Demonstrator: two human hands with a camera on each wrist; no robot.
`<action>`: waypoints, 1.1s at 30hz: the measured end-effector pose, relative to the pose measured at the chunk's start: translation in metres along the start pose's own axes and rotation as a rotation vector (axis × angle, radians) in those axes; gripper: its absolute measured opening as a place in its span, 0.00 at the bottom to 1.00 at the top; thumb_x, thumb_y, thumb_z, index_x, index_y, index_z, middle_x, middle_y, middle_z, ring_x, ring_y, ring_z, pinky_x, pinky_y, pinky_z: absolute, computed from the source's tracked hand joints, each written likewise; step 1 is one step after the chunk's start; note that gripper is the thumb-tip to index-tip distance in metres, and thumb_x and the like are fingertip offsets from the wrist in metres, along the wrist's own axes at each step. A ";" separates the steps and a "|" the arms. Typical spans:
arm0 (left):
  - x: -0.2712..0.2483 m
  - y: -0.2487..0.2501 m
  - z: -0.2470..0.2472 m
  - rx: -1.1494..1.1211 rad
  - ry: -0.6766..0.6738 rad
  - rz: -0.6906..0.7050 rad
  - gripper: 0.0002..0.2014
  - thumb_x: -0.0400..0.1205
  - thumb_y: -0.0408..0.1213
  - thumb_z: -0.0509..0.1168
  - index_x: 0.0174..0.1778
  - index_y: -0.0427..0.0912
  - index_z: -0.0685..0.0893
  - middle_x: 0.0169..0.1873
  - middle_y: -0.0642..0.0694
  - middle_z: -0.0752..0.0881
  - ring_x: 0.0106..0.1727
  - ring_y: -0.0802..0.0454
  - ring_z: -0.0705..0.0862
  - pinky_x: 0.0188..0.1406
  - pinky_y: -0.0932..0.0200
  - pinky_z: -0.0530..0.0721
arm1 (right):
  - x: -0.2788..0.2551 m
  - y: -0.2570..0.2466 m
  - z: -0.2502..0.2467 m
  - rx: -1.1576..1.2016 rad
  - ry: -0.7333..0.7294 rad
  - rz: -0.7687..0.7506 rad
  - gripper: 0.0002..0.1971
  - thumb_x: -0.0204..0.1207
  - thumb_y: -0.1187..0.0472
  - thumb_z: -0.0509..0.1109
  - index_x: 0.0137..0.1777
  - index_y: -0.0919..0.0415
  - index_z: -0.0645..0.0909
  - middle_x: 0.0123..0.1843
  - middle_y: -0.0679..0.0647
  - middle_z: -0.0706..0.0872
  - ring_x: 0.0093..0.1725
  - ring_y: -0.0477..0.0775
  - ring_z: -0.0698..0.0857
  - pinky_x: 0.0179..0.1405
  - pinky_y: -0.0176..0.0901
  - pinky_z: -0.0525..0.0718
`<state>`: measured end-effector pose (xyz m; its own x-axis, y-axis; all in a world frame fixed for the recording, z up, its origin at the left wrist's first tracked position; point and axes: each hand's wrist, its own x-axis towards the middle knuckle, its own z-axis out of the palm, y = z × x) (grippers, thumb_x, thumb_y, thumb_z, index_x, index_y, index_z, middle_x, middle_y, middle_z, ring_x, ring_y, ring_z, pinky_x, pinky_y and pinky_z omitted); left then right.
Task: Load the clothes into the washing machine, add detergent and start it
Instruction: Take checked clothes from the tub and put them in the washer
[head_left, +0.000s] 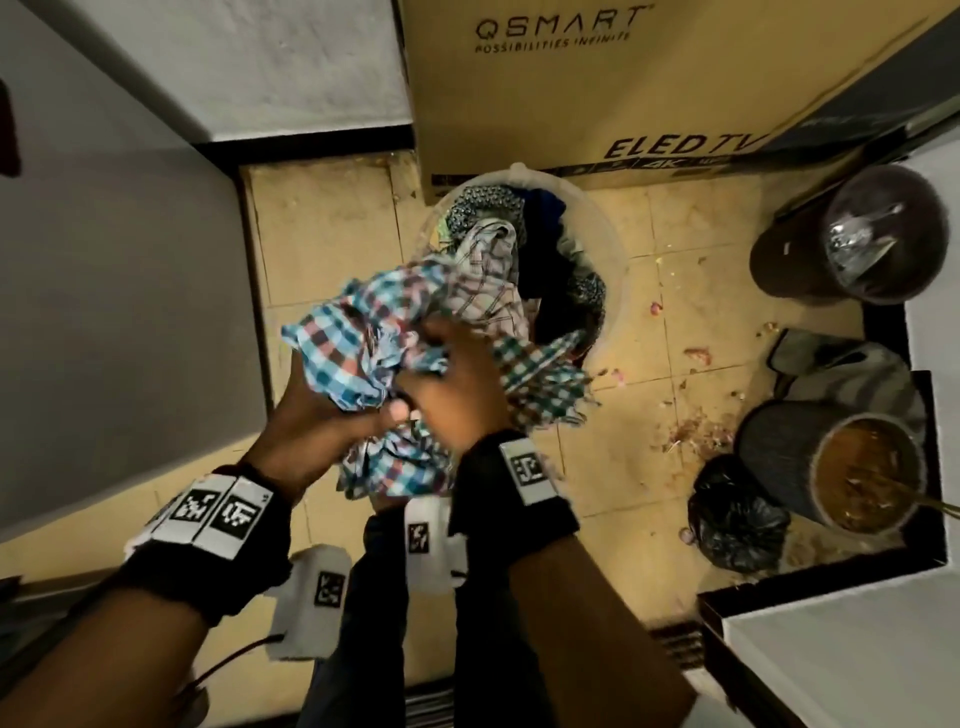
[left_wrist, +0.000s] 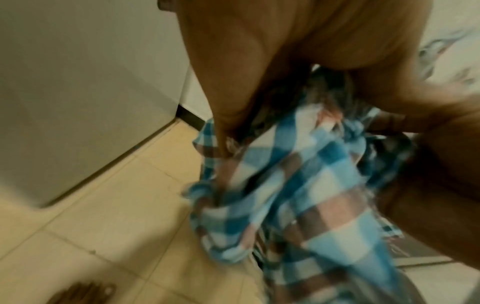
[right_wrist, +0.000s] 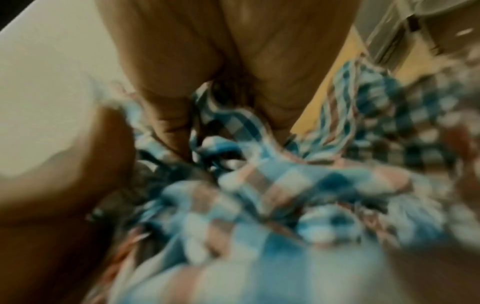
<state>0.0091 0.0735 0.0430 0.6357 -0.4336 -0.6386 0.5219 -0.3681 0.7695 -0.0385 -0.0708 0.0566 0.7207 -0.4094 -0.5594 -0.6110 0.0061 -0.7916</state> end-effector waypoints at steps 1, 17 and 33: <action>-0.002 -0.004 -0.001 -0.074 -0.054 -0.006 0.50 0.59 0.48 0.85 0.75 0.36 0.72 0.67 0.44 0.84 0.65 0.51 0.84 0.64 0.51 0.83 | -0.006 -0.003 0.009 0.025 -0.117 0.040 0.17 0.71 0.73 0.69 0.61 0.64 0.81 0.59 0.55 0.85 0.58 0.53 0.83 0.52 0.35 0.77; 0.019 -0.061 -0.013 0.681 0.257 -0.139 0.41 0.66 0.51 0.78 0.75 0.50 0.72 0.72 0.49 0.78 0.71 0.43 0.78 0.69 0.53 0.74 | 0.017 0.064 0.001 -0.316 0.080 0.282 0.07 0.78 0.63 0.62 0.52 0.57 0.80 0.49 0.60 0.86 0.46 0.65 0.84 0.43 0.53 0.83; 0.081 -0.068 -0.031 0.725 0.428 -0.282 0.40 0.68 0.46 0.78 0.75 0.51 0.67 0.73 0.46 0.76 0.72 0.41 0.76 0.71 0.49 0.73 | 0.171 0.143 -0.024 -0.396 0.055 0.449 0.41 0.74 0.54 0.74 0.82 0.59 0.56 0.78 0.61 0.72 0.72 0.66 0.76 0.64 0.53 0.78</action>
<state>0.0431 0.0887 -0.0609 0.7716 0.0429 -0.6346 0.2950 -0.9080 0.2974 -0.0103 -0.1618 -0.1470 0.3526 -0.4920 -0.7960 -0.9348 -0.1473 -0.3231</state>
